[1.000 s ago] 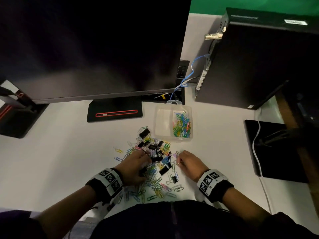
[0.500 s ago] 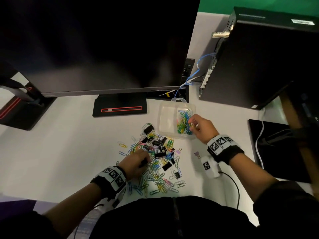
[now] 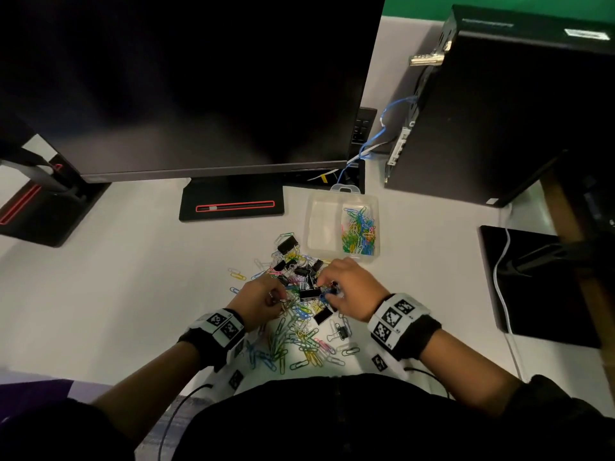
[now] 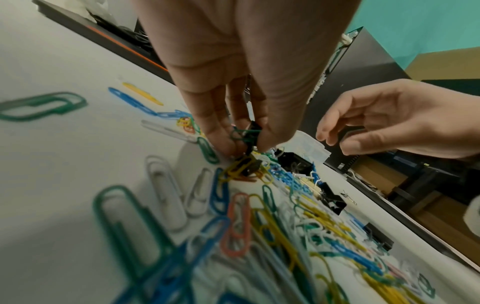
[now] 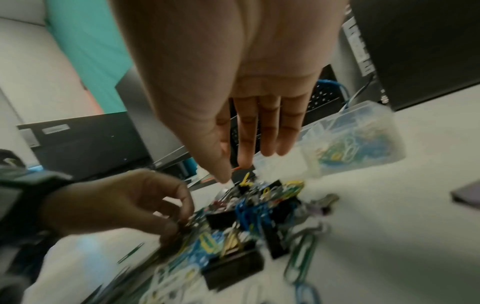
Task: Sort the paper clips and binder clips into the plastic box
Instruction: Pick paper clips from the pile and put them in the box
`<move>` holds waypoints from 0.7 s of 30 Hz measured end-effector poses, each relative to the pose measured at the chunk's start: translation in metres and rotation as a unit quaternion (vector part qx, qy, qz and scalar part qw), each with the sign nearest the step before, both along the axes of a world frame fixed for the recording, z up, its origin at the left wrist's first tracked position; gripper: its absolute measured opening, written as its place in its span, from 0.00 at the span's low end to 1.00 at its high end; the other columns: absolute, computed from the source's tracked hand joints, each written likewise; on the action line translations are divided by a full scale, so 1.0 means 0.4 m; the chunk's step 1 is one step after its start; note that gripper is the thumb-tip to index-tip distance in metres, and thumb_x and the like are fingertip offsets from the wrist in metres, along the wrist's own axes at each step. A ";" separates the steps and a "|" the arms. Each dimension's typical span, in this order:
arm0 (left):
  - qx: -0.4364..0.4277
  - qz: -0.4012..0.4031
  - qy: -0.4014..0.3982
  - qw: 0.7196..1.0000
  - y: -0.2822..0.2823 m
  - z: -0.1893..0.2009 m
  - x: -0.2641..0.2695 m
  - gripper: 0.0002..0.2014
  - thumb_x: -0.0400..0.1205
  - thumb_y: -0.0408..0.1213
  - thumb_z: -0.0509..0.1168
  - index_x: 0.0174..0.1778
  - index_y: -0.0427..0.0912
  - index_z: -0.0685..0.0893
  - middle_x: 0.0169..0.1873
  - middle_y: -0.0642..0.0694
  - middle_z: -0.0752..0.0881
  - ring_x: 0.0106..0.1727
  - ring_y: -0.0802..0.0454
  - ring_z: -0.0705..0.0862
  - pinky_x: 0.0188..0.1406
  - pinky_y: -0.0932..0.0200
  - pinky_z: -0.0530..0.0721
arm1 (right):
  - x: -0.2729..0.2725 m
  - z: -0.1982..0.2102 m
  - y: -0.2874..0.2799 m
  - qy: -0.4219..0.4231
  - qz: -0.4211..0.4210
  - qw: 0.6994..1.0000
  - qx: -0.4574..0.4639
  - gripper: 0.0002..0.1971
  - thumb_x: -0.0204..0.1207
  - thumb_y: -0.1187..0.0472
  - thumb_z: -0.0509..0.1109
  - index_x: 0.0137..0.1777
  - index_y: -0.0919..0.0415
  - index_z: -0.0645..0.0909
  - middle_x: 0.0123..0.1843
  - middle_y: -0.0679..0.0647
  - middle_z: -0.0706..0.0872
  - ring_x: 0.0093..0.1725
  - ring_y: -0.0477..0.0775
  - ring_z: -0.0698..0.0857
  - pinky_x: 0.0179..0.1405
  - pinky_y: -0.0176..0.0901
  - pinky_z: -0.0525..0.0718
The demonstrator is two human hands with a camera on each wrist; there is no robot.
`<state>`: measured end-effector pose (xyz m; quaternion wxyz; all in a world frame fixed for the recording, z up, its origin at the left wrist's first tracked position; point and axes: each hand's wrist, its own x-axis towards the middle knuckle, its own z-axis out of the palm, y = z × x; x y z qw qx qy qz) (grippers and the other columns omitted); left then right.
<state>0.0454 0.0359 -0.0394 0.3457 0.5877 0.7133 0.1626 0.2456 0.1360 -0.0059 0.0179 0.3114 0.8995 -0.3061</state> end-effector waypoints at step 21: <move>-0.080 0.010 0.087 0.993 -0.032 0.071 -0.046 0.14 0.71 0.55 0.71 0.38 0.47 0.82 0.39 0.49 0.82 0.39 0.54 0.78 0.42 0.59 0.75 | -0.084 -0.057 -0.097 -0.106 0.216 0.971 0.020 0.29 0.68 0.53 0.75 0.68 0.58 0.74 0.68 0.60 0.71 0.66 0.60 0.69 0.61 0.54 0.76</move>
